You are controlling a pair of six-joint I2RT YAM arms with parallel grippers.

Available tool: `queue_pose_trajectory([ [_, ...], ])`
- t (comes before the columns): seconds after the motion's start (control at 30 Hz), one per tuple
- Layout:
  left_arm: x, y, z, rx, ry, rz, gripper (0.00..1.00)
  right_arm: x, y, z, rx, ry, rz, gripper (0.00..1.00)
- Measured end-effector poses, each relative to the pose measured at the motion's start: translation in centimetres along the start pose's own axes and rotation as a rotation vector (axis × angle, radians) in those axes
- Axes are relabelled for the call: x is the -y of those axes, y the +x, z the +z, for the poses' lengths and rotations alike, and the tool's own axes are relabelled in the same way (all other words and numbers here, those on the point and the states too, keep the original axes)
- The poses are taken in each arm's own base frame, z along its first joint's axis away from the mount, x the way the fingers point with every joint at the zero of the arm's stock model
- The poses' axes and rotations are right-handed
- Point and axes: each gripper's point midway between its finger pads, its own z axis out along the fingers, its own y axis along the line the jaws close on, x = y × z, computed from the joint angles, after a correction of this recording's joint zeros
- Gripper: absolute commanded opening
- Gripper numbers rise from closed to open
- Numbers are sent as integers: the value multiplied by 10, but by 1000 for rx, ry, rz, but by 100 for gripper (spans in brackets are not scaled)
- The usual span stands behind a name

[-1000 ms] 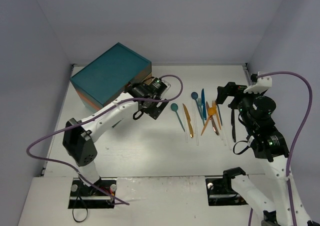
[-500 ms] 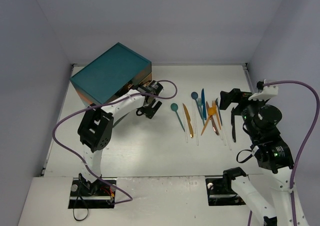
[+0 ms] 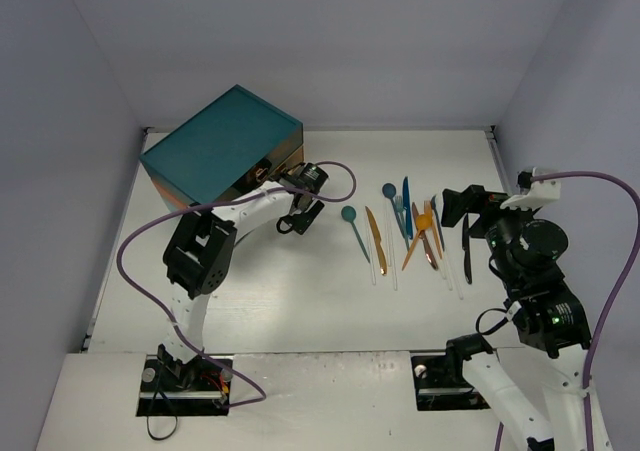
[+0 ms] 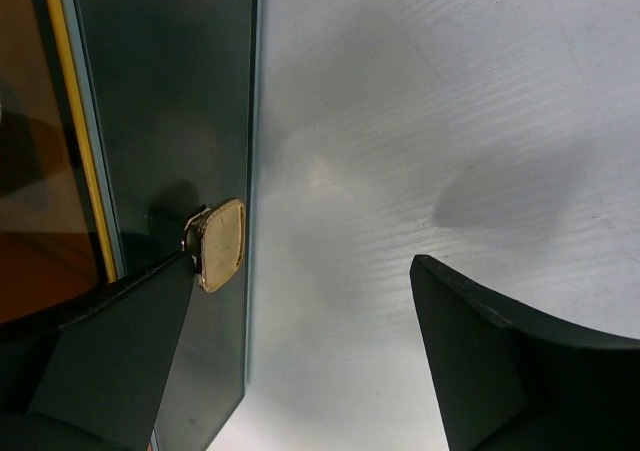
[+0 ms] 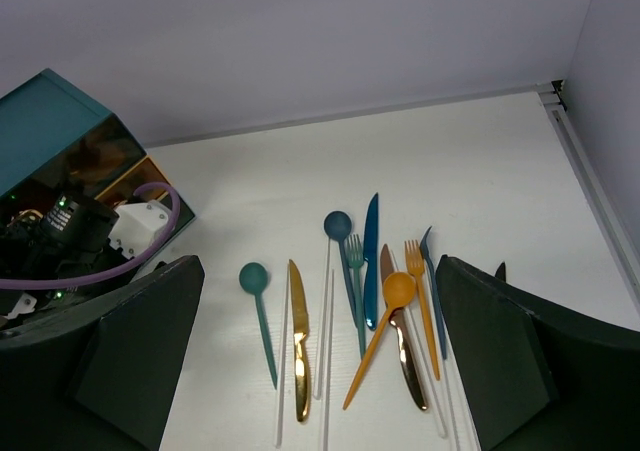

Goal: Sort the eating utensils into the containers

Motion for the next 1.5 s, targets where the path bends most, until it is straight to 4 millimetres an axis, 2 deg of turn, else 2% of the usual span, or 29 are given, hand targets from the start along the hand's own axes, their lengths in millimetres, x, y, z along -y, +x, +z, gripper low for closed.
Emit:
queue_pose_trajectory([
  [0.3, -3, -8, 2, 33, -9, 27, 87, -1, 6, 0, -15, -8, 11, 100],
  [0.5, 2, 0, 9, 20, 9, 29, 86, -2, 6, 0, -15, -11, 15, 100],
  [0.7, 3, -1, 9, 38, 6, -1, 80, -2, 6, 0, -14, -11, 16, 100],
  [0.9, 10, -3, 5, 52, 17, -26, 80, -2, 3, -5, 1, -15, 18, 100],
  [1.03, 28, -5, -5, 53, 49, -33, 80, -2, 2, -7, 8, -16, 19, 100],
  [1.27, 83, -6, -33, 45, 162, -46, 80, -1, 2, -8, 10, -16, 20, 100],
  [1.5, 121, -6, -52, 53, 221, -94, 80, 0, 6, -13, 10, -16, 23, 100],
])
